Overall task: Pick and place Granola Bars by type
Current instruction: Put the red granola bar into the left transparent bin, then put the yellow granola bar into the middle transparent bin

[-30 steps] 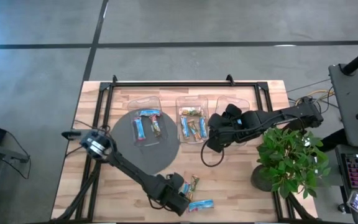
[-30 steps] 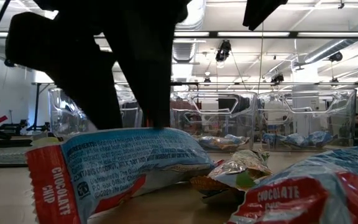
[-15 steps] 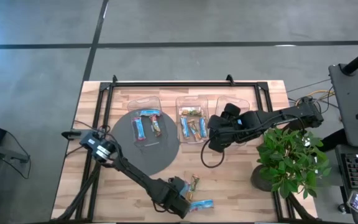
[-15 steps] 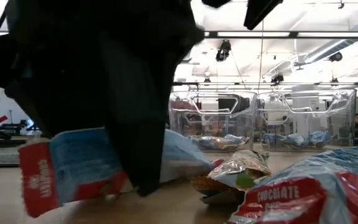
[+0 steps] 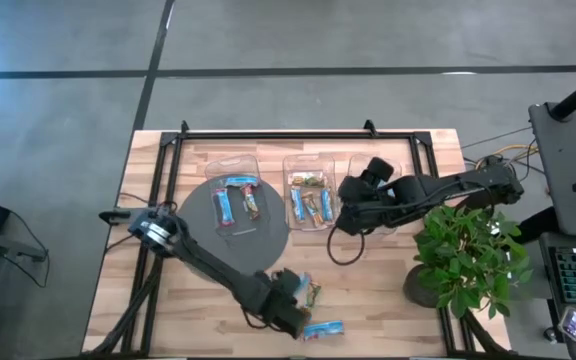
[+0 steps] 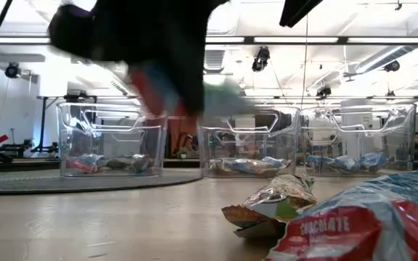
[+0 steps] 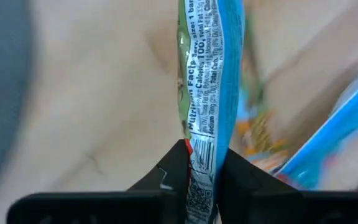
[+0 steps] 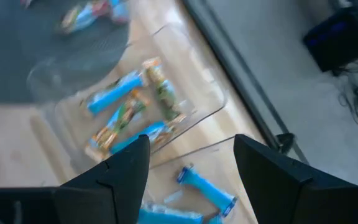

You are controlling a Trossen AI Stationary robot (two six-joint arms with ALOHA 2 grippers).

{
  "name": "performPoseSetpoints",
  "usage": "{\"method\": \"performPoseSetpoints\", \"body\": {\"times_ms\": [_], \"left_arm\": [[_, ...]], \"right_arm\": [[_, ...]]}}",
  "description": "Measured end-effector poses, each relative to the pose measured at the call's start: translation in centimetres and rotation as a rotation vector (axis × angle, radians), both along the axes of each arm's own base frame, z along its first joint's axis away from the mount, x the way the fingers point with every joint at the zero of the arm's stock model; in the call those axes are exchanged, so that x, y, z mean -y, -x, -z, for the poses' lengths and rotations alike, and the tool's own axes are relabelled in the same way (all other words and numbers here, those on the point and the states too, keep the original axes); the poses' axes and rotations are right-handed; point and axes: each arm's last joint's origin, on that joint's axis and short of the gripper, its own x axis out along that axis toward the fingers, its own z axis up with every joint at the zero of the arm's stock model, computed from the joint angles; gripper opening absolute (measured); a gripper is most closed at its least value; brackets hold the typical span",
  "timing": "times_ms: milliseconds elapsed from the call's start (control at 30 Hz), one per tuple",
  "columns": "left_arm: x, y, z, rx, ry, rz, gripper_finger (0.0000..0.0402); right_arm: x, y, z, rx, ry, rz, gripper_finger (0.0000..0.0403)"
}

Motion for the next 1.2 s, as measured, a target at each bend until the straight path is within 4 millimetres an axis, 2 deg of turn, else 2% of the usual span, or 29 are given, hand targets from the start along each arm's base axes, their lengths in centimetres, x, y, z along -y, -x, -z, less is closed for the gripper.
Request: {"method": "performPoseSetpoints", "body": {"times_ms": [100,233,300,400,533,733,833,900,1000,1200], "left_arm": [[-1.7,1.9,-4.3,0.079,-0.106,-0.085,0.0043],[-4.5,7.2,-9.8,0.222,-0.272,-0.32,0.0048],[-6.2,10.2,-11.7,0.314,-0.329,-0.437,0.0046],[-9.1,14.1,-12.6,0.392,-0.343,-0.537,0.0043],[-13.4,16.6,-10.8,0.454,-0.303,-0.624,0.005],[-18.8,18.7,-4.9,0.485,-0.198,-0.721,0.008],[-20.4,19.2,-2.8,0.525,-0.068,-0.725,0.0104],[-20.8,19.4,-2.4,0.6,-0.024,-0.687,0.012],[-21.0,20.2,-3.0,0.695,-0.048,-0.664,0.0144],[-21.5,22.1,-4.7,0.744,-0.138,-0.676,0.0188]], "right_arm": [[0.3,0.9,-0.9,0.078,0.01,0.057,0.0224],[0.8,2.5,-2.3,0.186,-0.014,0.136,0.0224],[1.0,3.1,-2.8,0.231,-0.03,0.166,0.0224],[1.2,3.6,-3.2,0.272,-0.054,0.195,0.0224],[1.1,3.4,-2.9,0.269,-0.056,0.202,0.0224],[0.5,2.1,-1.6,0.178,-0.124,0.161,0.0224],[-0.3,1.5,-0.8,0.114,-0.179,0.112,0.0224],[-1.1,1.2,-0.3,0.085,-0.196,0.082,0.0224],[-2.5,0.8,0.5,0.035,-0.213,0.024,0.0224],[-6.5,-0.4,3.0,-0.134,-0.259,-0.204,0.0224]]}}
